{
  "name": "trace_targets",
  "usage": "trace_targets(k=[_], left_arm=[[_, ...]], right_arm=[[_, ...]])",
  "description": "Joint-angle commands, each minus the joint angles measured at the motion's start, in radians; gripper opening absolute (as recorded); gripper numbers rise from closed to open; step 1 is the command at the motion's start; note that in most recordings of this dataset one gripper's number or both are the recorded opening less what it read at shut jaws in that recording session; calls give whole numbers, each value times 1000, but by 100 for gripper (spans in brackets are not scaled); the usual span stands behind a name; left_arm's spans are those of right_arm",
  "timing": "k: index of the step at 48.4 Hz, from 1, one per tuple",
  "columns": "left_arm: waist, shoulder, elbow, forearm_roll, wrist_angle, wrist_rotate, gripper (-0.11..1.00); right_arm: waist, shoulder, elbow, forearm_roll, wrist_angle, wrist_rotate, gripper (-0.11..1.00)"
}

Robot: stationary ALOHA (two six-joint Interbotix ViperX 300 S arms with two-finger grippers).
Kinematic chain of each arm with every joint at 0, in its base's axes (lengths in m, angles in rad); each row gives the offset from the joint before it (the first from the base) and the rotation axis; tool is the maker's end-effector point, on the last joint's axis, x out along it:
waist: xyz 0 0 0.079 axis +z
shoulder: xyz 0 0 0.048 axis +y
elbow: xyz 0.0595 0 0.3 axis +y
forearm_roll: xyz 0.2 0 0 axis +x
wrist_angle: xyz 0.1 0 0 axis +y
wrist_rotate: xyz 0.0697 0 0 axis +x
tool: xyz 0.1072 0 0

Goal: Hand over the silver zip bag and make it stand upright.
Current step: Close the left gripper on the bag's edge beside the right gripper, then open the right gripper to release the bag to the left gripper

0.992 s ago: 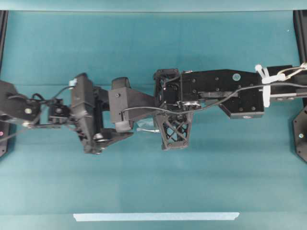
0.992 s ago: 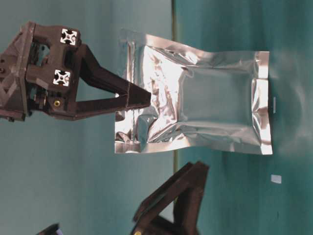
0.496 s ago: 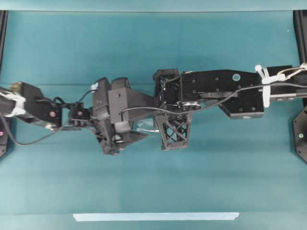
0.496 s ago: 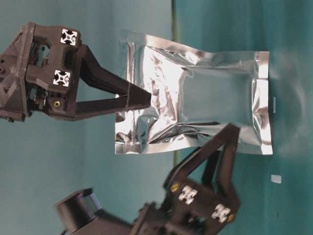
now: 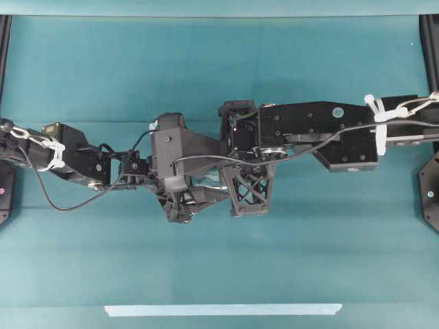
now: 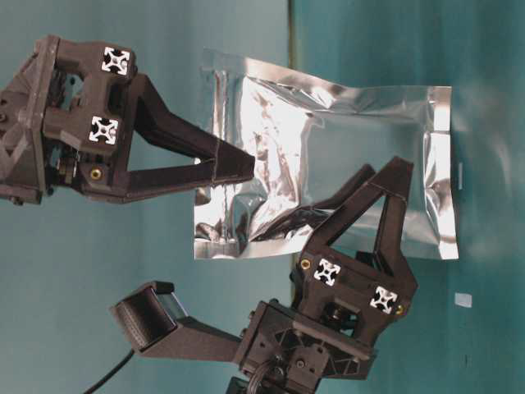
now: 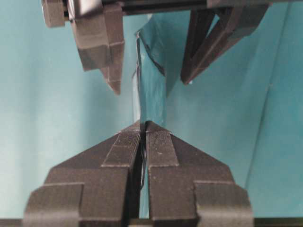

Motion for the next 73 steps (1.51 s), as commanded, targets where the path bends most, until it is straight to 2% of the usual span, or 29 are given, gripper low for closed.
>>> trace_targets(k=[1, 5, 9, 11, 20, 36, 43, 53, 58, 69, 71, 73], left_arm=[[0, 0, -12, 0, -2, 3, 86], [0, 5, -12, 0, -2, 14, 69], [0, 12, -17, 0, -6, 29, 46], [0, 15, -20, 0, -2, 41, 39], [3, 17, -26, 0, 21, 67, 38], [-9, 17, -28, 2, 44, 71, 37], [-9, 15, -25, 0, 44, 75, 36], [-11, 12, -21, 2, 44, 78, 35], [-11, 12, -20, 2, 44, 80, 35], [-17, 11, -20, 2, 104, 121, 32], [-17, 9, -20, 2, 110, 132, 31], [-17, 8, -20, 2, 118, 141, 30]], right_arm=[[3, -9, -6, 2, -5, 11, 1], [3, -8, -6, 2, -5, 11, 1], [3, -5, -6, 2, -5, 11, 1], [3, -5, -5, 2, -5, 12, 1], [5, -3, -5, 2, -5, 12, 1], [5, -5, 0, 2, -8, 12, 1], [5, -9, 18, 3, -11, -12, 1], [5, -17, 32, 18, -23, 5, 3], [5, -17, 34, 38, -23, 15, 15], [5, -18, 35, 48, -35, 58, 78], [5, -20, 40, 48, -44, 66, 86], [5, -21, 43, 48, -54, 72, 89]])
